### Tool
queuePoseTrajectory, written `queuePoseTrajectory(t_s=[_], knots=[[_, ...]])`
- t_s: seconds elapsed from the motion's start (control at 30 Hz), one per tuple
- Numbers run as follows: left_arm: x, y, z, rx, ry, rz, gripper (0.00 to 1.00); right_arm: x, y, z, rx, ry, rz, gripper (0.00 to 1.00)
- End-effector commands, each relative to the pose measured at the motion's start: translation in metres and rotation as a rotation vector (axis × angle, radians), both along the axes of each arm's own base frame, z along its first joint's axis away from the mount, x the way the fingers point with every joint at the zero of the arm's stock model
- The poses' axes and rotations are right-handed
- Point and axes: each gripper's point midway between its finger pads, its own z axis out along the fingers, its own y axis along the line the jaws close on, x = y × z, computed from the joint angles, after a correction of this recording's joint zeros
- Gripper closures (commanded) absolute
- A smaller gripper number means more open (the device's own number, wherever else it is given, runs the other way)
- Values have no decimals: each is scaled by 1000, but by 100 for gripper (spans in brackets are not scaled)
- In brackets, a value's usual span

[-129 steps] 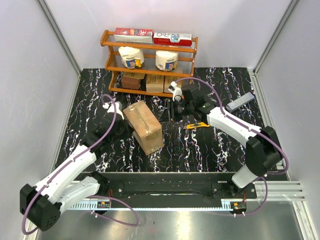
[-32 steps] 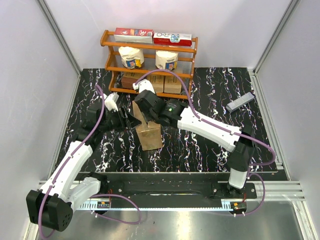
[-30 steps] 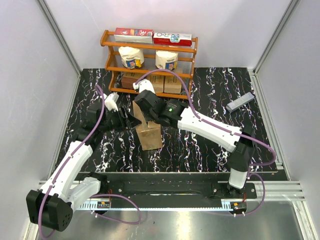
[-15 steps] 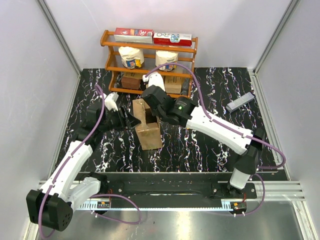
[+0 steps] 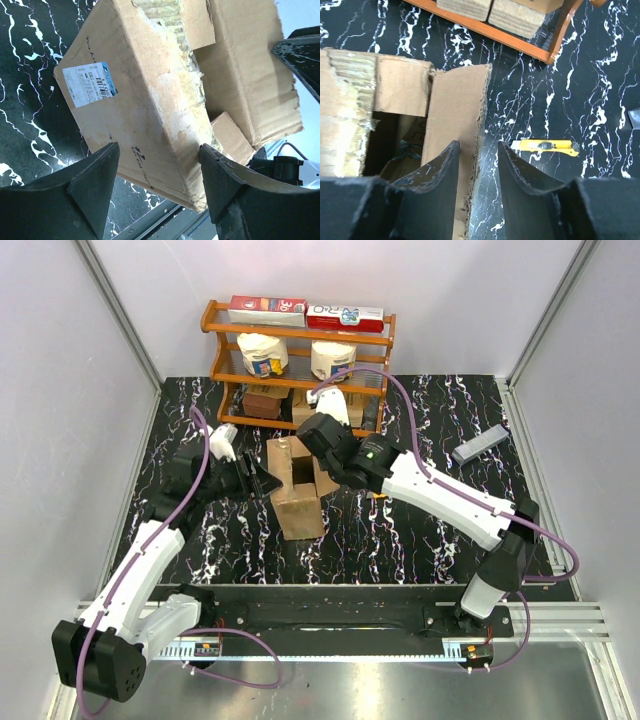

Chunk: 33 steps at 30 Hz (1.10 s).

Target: Unpack the express box

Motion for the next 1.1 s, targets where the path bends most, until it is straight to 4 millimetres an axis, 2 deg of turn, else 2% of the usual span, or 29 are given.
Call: queuePoseTrajectory(t_s=[0.0,0.2,0.37,0.47,0.63,0.77,0.87,1.07], knots=[[4,2,12,13,-34,-7,31,4,-23,-7,18,19,-79,58],[13,-5,38,-24,-101,-24,27,1,-9,-35,44,92,-7,50],[20,-10,43,-38,-112,-45,27,0,4,-42,80,115,42,45],[23,-12,48,-45,-120,-51,26,3,4,-30,98,89,33,44],[33,-5,61,-11,-170,-7,24,9,-5,10,132,9,-4,43],[39,0,63,11,-180,24,24,8,-7,42,179,-33,2,43],[41,2,63,18,-182,41,24,7,-5,53,197,-46,30,43],[45,9,54,47,-162,87,27,2,8,51,203,-31,105,42]])
